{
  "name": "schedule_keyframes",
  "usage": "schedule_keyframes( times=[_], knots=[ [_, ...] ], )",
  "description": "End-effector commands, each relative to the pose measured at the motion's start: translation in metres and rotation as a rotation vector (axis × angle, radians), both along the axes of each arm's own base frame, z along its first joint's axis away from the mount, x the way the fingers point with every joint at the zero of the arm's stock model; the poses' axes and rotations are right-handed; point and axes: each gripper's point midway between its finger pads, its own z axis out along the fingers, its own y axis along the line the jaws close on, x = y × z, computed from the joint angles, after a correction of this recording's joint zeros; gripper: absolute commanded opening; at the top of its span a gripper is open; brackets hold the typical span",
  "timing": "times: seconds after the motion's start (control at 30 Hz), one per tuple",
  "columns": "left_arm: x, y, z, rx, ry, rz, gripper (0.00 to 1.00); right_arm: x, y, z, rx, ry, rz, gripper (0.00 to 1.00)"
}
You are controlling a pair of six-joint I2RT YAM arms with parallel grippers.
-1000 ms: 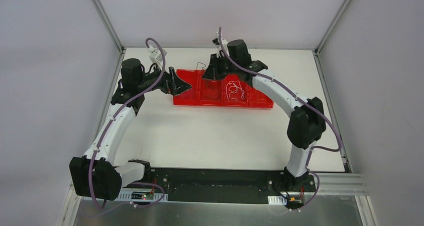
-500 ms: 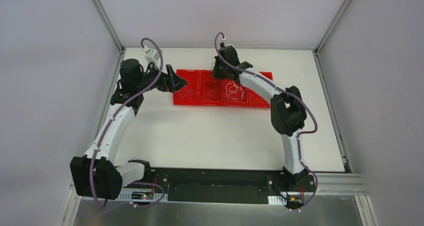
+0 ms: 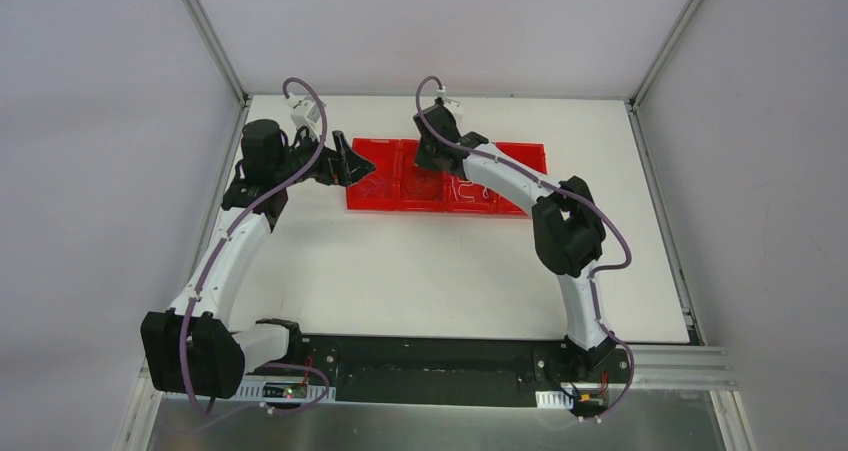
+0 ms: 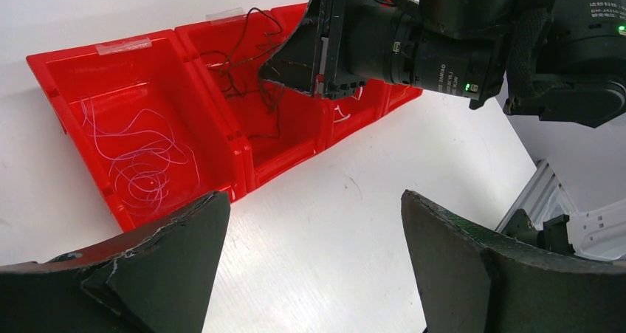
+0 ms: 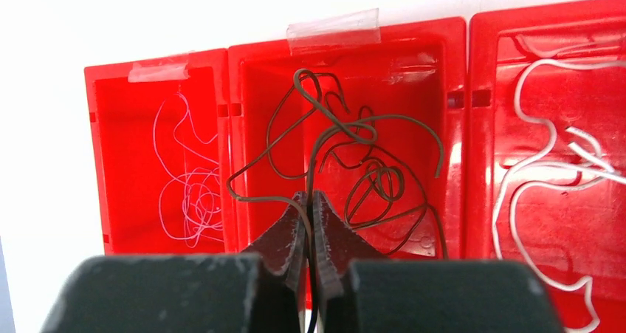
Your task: Untangle the cables
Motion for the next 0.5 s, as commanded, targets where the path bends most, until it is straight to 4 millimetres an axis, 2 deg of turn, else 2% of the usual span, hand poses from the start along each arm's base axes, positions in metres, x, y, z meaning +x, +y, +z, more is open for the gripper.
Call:
schedule_keyframes(
  times=[0.0, 0.17, 0.23, 0.37, 0.47],
  knots=[
    [0.005, 0.007, 0.004, 0.011, -0.033, 0.028, 0.89, 0.012, -0.003, 0.01, 0.006, -0.041, -0.116, 0.06],
    [0.001, 0.006, 0.001, 0.012, -0.011, 0.019, 0.89, 0.015, -0.003, 0.001, 0.015, -0.024, -0.147, 0.09],
    [0.002, 0.007, -0.001, 0.014, -0.007, 0.02, 0.89, 0.016, 0.001, 0.004, 0.025, -0.025, -0.138, 0.13],
    [0.003, 0.006, -0.003, 0.015, -0.003, 0.017, 0.89, 0.016, 0.007, 0.018, 0.046, -0.046, -0.103, 0.35],
    [0.003, 0.006, -0.002, 0.015, -0.005, 0.014, 0.89, 0.016, 0.006, 0.031, 0.052, -0.066, -0.082, 0.46]
  ],
)
